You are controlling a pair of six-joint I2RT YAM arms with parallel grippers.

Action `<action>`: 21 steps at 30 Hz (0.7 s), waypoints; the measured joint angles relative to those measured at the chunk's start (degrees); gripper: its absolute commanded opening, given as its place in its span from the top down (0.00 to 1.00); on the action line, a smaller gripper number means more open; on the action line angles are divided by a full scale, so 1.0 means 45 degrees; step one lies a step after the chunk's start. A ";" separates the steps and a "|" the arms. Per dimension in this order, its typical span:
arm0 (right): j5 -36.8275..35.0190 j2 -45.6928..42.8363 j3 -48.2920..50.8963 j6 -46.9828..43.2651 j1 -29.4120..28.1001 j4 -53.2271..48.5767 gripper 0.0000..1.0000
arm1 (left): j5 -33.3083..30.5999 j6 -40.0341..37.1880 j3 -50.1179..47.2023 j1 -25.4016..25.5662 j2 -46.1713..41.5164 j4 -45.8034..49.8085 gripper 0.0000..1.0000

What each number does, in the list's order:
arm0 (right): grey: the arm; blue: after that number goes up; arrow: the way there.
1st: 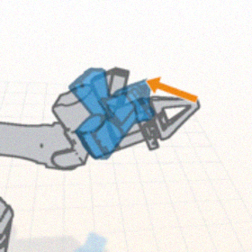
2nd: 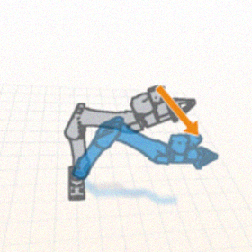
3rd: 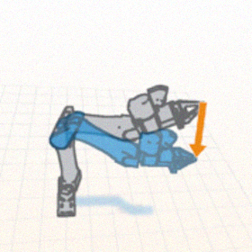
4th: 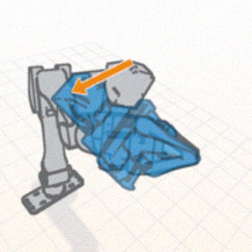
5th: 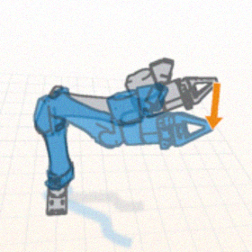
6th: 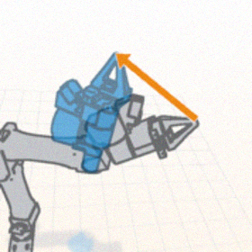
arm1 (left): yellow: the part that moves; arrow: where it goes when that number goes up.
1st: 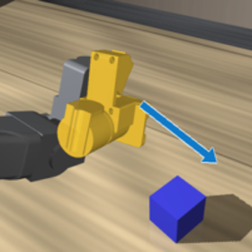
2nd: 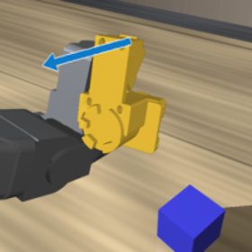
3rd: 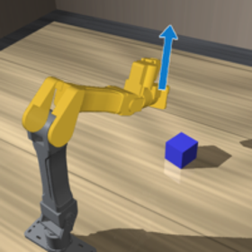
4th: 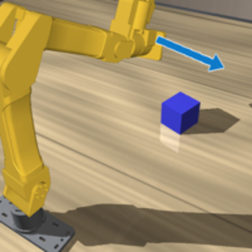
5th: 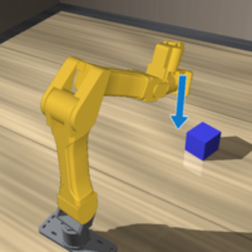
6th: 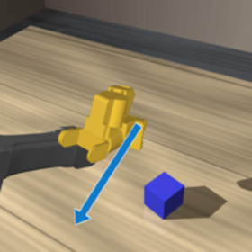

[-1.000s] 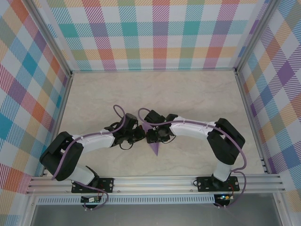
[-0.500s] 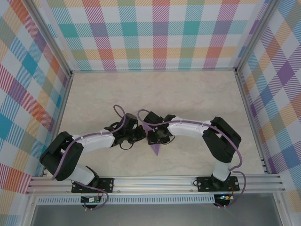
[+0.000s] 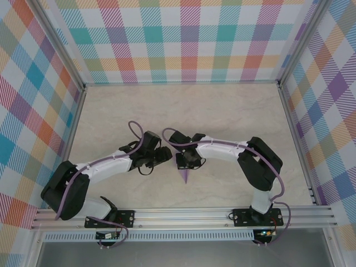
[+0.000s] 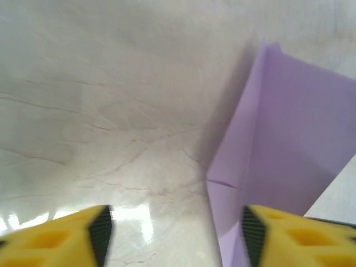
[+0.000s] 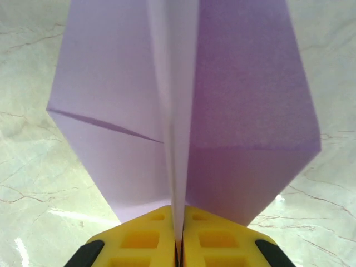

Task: Fold a paper plane with a square sheet of paper (pick it up from the middle)
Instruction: Move the paper plane to the center of the table.

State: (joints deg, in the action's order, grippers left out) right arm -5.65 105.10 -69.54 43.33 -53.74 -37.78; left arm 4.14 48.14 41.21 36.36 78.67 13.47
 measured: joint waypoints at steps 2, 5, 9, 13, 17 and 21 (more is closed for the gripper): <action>-0.0185 0.0000 -0.0102 0.0005 0.0000 -0.0204 0.90 | -0.0573 0.0063 0.0214 -0.0155 -0.0403 0.0714 0.17; -0.0374 0.0000 -0.0204 0.0053 0.0000 -0.0461 0.89 | -0.1486 0.0233 0.0374 -0.0311 -0.0850 0.1671 0.09; -0.0466 0.0107 -0.0340 0.0189 0.0000 -0.0641 0.85 | -0.2487 0.0476 0.0379 -0.0379 -0.1146 0.2793 0.04; -0.0466 0.0520 -0.0495 0.0287 0.0000 -0.0675 0.82 | -0.2919 0.0646 0.0379 -0.0442 -0.1166 0.3419 0.01; -0.0457 0.0981 -0.0539 0.0345 0.0000 -0.0709 0.81 | -0.3045 0.0695 0.0379 -0.0461 -0.1166 0.3662 0.00; -0.0452 0.1112 -0.0719 0.0491 0.0000 -0.0772 0.81 | -0.3041 0.0719 0.0379 -0.0481 -0.1166 0.3667 0.00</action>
State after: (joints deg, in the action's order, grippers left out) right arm -7.68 110.10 -72.77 45.54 -53.74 -41.25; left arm -9.54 51.37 42.92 34.20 73.43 29.98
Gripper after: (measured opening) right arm 0.190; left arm 0.998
